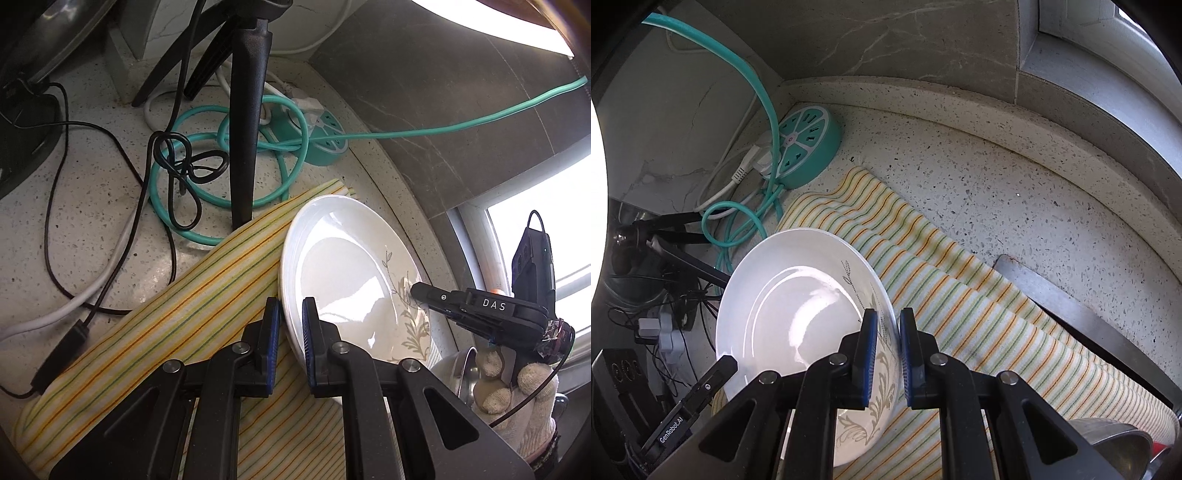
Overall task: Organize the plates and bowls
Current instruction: 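Carry the gold-leaf plate with both tools toward the flowered plate stack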
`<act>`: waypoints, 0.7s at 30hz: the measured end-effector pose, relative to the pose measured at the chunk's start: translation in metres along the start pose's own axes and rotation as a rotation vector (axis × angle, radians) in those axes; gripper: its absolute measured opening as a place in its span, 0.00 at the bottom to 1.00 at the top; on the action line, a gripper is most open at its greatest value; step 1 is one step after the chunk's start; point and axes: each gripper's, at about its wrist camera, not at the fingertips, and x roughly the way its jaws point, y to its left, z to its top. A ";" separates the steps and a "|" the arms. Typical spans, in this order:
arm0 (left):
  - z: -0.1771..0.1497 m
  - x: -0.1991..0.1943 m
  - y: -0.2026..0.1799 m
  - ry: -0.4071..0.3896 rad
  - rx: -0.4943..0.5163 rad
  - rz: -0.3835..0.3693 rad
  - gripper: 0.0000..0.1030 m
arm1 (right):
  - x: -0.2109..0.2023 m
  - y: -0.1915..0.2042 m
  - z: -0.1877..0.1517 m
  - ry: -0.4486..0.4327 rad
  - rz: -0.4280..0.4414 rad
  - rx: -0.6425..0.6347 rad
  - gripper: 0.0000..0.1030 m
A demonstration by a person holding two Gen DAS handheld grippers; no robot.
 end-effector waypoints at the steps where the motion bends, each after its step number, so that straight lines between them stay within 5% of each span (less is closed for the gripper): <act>1: 0.000 -0.002 0.001 0.003 0.003 -0.001 0.10 | -0.002 0.000 -0.003 -0.001 0.002 0.002 0.11; 21: -0.024 -0.042 0.013 0.065 0.131 -0.041 0.10 | -0.033 0.000 -0.064 -0.055 0.005 0.093 0.11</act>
